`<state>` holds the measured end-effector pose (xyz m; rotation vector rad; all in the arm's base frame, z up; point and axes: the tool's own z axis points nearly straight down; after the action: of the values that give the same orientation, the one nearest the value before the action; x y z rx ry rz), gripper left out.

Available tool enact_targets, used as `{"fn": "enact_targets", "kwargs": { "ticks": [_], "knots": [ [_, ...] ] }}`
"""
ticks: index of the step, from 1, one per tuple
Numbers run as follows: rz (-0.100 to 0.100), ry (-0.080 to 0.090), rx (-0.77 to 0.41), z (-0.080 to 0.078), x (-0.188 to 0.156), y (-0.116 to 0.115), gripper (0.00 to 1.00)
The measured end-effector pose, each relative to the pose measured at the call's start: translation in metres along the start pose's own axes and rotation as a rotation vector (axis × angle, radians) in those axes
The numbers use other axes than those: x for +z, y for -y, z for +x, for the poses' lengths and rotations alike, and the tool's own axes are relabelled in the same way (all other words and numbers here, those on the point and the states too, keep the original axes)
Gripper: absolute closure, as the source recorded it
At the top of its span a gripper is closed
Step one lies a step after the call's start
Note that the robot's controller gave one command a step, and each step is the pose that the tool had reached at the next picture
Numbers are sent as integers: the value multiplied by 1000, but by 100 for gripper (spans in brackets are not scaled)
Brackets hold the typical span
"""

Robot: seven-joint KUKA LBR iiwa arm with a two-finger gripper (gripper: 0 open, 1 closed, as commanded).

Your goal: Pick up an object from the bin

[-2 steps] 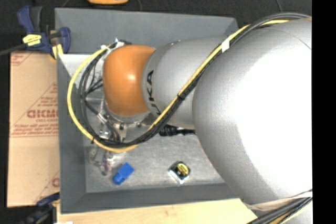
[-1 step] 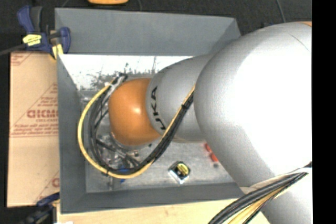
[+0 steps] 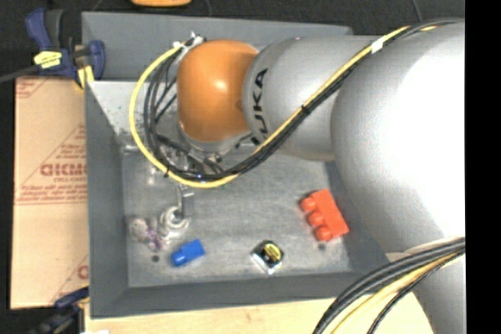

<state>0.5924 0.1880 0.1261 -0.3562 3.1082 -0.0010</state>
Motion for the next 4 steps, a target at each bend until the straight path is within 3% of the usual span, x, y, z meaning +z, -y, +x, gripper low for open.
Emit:
{"fn": "enact_targets", "kwargs": {
  "ticks": [1,2,3,4],
  "knots": [
    [-3,-9,-167,40,54,-6,0],
    [-3,-13,163,62,55,-37,0],
    [0,-13,-102,121,35,67,0],
    [-3,-11,-103,119,35,64,100]
  ]
}}
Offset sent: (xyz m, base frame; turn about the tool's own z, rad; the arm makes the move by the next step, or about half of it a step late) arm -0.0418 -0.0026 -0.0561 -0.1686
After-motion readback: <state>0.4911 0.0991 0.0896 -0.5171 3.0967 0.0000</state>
